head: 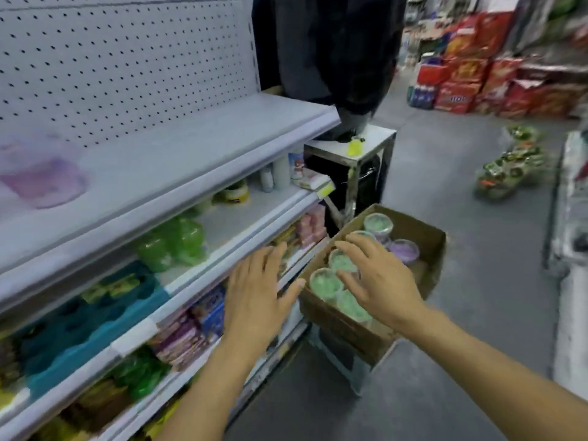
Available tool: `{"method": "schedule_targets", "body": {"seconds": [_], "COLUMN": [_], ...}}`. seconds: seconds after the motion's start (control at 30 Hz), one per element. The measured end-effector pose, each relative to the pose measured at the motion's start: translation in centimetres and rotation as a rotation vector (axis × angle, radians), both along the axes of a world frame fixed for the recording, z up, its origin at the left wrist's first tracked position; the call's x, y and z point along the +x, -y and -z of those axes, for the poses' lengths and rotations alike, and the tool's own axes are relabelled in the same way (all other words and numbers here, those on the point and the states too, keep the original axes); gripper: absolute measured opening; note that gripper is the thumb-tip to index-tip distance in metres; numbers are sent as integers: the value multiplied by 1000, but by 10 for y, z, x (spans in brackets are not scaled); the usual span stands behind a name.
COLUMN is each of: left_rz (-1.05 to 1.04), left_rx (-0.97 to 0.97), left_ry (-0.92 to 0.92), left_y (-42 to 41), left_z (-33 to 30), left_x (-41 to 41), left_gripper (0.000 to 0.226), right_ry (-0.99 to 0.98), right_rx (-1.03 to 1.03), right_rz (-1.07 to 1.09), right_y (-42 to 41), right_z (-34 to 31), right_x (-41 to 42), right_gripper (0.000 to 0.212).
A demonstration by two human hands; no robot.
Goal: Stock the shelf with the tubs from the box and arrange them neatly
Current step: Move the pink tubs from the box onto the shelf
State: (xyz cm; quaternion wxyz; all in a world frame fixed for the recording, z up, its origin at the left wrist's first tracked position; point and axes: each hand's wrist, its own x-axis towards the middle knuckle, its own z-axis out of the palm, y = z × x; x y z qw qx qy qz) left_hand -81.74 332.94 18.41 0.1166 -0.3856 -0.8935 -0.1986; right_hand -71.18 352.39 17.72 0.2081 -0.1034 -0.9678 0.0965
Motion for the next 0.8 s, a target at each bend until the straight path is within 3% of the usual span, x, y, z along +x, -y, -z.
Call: {"method": "schedule_targets", "body": {"seconds": [0.2,0.4,0.8], "left_rz": [156,246,467], "left_rx": [-61,-112,-451], "left_ry": [272,516,722], "left_y": [-109,-209,-465], "left_z": [52,97,234], "left_x": [8,-40,-155], "left_gripper": [59,59,44], "right_ry": [108,218,269], "right_rx": [-254,-502,-854], "right_rz": [212,436,813], "right_y": [-111,-198,-369], "right_z": [61,110,244], "right_x": [40,21,-86], "right_gripper": [43,45,46]}}
